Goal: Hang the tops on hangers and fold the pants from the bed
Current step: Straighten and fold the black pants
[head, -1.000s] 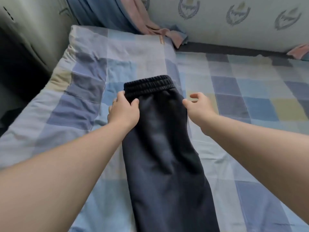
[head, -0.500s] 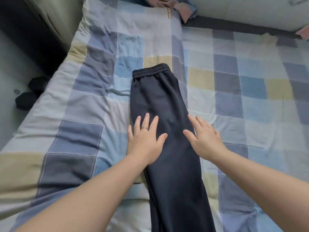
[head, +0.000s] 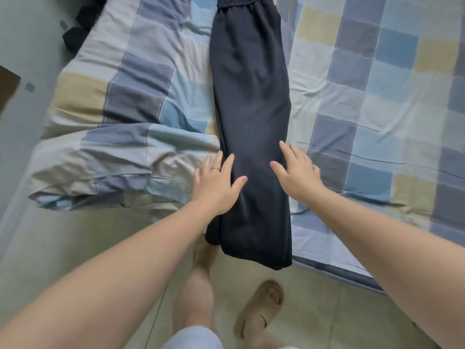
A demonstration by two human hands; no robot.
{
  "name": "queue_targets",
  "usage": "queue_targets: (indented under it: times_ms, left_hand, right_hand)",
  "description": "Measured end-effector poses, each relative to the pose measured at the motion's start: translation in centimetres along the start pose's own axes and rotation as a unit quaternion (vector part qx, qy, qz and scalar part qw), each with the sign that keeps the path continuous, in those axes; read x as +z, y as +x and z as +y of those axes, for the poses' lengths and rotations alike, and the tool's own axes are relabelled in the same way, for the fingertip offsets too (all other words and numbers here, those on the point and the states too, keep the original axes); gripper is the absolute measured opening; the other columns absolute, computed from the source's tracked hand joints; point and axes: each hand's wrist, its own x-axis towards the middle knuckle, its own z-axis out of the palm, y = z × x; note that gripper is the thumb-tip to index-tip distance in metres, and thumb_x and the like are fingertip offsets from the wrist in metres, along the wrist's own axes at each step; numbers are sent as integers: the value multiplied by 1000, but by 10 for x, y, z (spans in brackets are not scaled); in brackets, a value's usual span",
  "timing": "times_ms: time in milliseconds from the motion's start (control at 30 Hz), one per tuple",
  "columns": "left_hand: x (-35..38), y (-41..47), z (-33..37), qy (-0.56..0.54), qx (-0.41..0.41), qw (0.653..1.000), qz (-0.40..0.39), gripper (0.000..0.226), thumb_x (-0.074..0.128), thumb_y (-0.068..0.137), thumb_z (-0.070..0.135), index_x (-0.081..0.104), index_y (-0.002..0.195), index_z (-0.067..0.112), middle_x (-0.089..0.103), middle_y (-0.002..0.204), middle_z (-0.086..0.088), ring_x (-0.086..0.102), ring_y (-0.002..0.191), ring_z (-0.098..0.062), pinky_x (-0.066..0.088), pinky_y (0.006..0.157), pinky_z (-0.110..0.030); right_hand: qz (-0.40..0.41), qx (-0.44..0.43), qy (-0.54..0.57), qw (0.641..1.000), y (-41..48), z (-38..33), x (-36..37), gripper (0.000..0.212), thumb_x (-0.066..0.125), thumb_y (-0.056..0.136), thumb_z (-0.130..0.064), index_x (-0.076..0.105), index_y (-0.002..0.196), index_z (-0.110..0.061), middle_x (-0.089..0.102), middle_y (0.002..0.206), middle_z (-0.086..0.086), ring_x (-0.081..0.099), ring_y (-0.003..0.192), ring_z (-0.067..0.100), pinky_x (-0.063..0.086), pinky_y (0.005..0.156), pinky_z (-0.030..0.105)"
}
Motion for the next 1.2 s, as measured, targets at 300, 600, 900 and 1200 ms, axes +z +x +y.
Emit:
queue_targets:
  times_ms: [300,600,900,1200]
  left_hand:
    - [111,-105,-22,-120,-111,982,-96,70,43,100,54,18,158,25,23,165,1,18,150,-24,25,117,-48]
    - [197,-70,-62,-238,-171,955,-45,80,62,95,40,19,158,15,25,162,-7,30,147,-27,30,118,-43]
    - [226,-45,-58,-323,-201,924,42,49,68,91,37,47,127,12,62,121,-2,57,111,-26,45,88,-34]
    - [215,-67,-101,-257,-191,941,106,28,49,103,32,58,113,7,62,121,-12,54,112,-35,44,91,-37]
  right_hand:
    - [-43,32,59,997,-91,79,76,60,38,103,-48,20,158,-31,25,163,-8,26,149,24,25,114,55]
    - [-52,107,203,972,-91,147,201,65,48,103,-38,20,159,-22,30,162,0,28,148,21,26,121,43]
    - [40,156,234,959,-62,148,233,32,62,93,-37,51,115,-17,59,96,-8,58,97,21,41,68,29]
    - [-31,123,237,963,-76,125,243,19,62,94,-28,60,105,-12,64,108,4,60,100,23,49,81,39]
